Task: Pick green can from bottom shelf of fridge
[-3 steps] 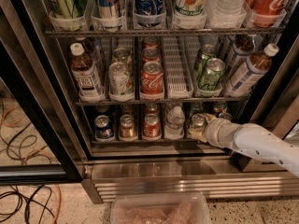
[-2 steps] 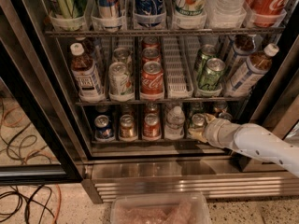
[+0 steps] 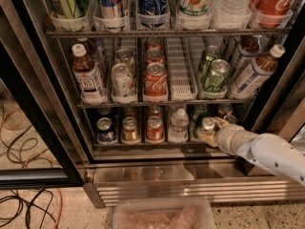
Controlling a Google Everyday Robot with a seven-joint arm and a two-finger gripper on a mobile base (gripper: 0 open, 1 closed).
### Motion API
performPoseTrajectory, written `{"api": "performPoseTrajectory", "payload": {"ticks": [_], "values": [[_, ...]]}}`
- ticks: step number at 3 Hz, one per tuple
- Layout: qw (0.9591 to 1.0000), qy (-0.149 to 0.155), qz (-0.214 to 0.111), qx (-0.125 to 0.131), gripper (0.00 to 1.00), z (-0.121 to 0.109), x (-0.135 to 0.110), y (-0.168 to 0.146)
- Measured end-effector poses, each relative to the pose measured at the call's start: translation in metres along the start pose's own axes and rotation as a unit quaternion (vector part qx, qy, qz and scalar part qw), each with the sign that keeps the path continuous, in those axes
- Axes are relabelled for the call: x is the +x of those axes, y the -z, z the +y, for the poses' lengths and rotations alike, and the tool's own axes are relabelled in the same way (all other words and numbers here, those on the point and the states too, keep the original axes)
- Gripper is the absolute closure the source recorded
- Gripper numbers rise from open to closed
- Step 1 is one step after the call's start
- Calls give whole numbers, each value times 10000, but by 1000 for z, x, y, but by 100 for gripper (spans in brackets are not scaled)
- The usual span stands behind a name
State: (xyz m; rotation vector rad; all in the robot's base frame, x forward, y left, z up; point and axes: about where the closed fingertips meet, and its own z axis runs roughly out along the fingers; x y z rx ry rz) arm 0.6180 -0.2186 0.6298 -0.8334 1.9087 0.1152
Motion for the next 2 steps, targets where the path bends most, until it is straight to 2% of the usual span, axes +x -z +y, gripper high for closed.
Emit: {"api": "performPoseTrajectory", "payload": {"ticks": [1,2], "values": [[9996,-130,-237,106,100,-7,-6,15],[9991,-69,-415,-29,100,-6,-14,22]]}}
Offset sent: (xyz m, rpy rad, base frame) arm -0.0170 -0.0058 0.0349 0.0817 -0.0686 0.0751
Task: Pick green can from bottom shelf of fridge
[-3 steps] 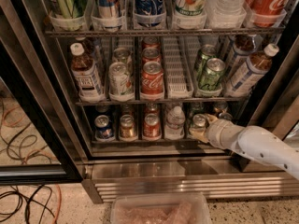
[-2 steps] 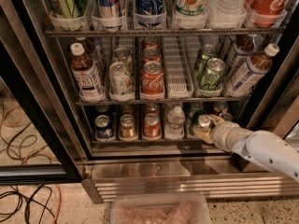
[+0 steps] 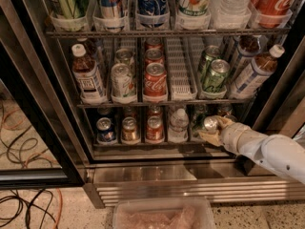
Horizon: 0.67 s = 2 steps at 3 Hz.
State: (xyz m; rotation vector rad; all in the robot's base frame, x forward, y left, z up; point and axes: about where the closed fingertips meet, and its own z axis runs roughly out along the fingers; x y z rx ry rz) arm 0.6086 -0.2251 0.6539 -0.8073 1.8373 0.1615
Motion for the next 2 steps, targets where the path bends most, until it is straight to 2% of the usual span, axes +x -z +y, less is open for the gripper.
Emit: {"api": "performPoseTrajectory", "payload": {"ticks": [2], "values": [[9973,516,-161,-507,100,19,-22,10]]}}
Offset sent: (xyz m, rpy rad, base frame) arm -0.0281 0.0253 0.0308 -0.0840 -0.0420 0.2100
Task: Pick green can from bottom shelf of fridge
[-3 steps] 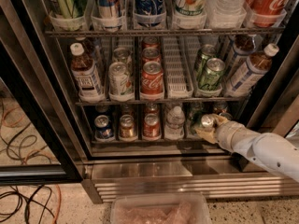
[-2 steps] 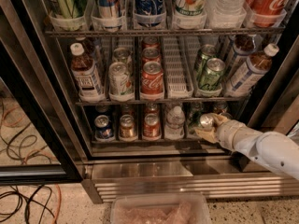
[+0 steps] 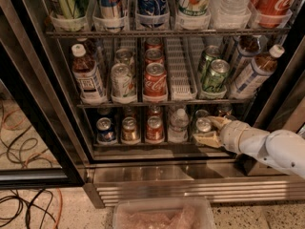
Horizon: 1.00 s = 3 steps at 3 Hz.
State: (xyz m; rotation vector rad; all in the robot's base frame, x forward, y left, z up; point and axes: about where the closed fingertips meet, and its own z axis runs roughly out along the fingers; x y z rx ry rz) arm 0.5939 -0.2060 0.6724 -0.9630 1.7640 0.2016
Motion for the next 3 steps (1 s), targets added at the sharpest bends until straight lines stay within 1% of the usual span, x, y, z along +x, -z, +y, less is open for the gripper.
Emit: {"api": "performPoseTrajectory", "payload": {"ticks": [1,2,3], "values": [[9996,170,134,-184,100,13,0,11],[9970,444,370,-510,100,34,3,20],[9912,716,652,-897,100,65,9,30]]}}
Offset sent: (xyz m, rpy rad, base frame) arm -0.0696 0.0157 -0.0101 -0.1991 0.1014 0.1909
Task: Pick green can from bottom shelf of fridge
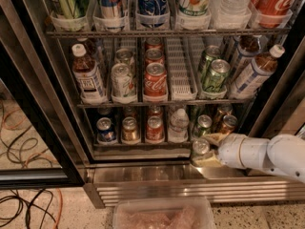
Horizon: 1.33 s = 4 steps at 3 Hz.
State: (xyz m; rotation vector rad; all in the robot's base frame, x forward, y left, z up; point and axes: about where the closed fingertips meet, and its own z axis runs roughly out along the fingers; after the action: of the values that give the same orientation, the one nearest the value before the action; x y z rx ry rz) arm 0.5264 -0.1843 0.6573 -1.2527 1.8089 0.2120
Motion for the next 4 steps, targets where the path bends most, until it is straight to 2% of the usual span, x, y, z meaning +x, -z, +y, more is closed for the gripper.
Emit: {"api": "performPoseTrajectory", "payload": {"ticks": [1,2,3,4], "values": [[9988,295,245,-308,100,33,0,6],[9988,295,245,-309,100,33,0,6],[9975,446,221,-492,100,39,-6,3],[9975,446,221,-492,100,39,-6,3]]}}
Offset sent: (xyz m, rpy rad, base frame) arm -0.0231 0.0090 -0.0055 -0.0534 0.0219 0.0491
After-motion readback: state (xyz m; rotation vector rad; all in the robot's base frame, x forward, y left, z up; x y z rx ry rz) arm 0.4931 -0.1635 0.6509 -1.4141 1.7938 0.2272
